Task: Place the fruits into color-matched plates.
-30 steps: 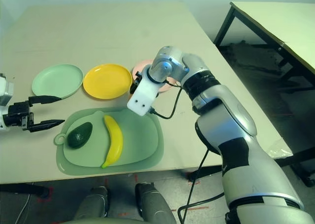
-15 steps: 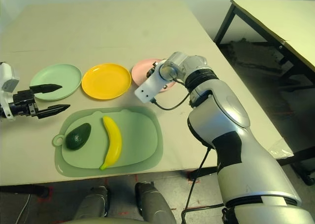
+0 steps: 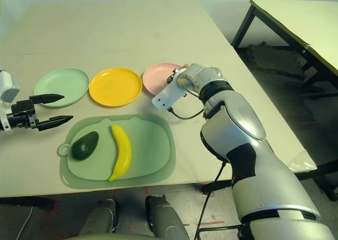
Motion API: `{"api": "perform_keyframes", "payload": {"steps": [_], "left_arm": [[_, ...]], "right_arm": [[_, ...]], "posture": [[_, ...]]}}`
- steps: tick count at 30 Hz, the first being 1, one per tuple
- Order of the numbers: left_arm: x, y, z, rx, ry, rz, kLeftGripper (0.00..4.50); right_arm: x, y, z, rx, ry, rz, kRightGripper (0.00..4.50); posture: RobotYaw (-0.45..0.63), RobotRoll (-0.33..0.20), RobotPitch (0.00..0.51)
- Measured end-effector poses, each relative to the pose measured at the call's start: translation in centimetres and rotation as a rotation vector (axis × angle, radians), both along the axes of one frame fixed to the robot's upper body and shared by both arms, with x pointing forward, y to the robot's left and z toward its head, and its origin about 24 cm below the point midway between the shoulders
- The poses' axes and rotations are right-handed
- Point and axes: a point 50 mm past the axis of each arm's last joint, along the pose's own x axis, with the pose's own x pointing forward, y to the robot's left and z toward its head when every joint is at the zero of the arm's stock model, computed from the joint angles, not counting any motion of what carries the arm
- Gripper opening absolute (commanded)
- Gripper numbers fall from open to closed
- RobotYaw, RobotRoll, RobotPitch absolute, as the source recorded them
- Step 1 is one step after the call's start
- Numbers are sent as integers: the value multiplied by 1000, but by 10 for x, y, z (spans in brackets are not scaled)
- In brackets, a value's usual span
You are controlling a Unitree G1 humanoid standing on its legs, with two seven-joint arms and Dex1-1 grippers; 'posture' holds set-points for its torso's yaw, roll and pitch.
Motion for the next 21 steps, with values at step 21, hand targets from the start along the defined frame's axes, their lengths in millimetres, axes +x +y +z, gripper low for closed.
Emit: {"api": "perform_keyframes", "payload": {"steps": [21], "left_arm": [[-2,-2,1,-26,13,-102,4500]], "right_arm": [[-5,0,40,-83,27,124,4471]], "posture": [[13,0,123]]}}
